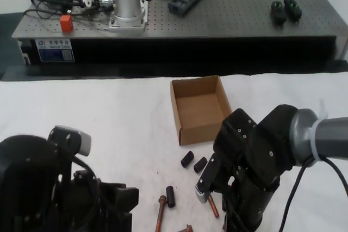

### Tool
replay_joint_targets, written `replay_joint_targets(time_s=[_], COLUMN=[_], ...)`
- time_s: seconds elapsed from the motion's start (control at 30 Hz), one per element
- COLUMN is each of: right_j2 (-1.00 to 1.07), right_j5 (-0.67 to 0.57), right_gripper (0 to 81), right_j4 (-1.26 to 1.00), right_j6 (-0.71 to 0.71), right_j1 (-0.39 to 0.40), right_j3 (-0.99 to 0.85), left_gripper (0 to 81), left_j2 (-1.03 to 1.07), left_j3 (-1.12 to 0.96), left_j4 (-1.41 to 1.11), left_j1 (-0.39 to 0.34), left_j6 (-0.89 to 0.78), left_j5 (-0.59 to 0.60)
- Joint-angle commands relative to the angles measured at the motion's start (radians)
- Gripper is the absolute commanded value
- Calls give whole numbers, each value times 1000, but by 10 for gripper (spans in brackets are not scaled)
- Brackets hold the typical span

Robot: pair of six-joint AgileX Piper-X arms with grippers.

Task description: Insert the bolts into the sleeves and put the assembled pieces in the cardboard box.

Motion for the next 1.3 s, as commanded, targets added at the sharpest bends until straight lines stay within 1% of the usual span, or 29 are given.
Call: replay_joint_targets(time_s=[0.0,0.13,0.3,0.47,0.57,0.63,0.7,0.83,0.93,1.07,1.27], right_j2=[-1,-115,-353,-607,-728,-781,-818,-830,-830,-830,-830], right_j5=[5,-6,-6,-25,-25,-25,-25,-25,-25,-25,-25], right_gripper=[3,3,3,3,3,3,3,3,3,3,3], right_j4=[-53,-53,-24,5,5,5,5,10,10,10,10], right_j6=[87,162,271,383,477,504,510,513,513,501,498], right_j1=[-17,-39,-57,-67,-76,-77,-82,-90,-94,-94,-94], right_j3=[-2,44,156,259,290,300,307,307,307,307,307], left_gripper=[258,258,258,258,258,258,258,258,258,258,258], left_j2=[74,247,484,711,826,905,976,1133,1227,1311,1349], left_j3=[-74,-241,-495,-748,-892,-995,-1099,-1283,-1397,-1495,-1522], left_j4=[54,182,362,546,641,703,767,891,963,985,985], left_j1=[3,3,3,3,-1,-12,-33,-83,-102,-110,-113], left_j6=[36,58,234,371,438,479,522,611,624,624,624], left_j5=[-1,-20,-23,-23,-23,-23,-49,-163,-163,-160,-159])
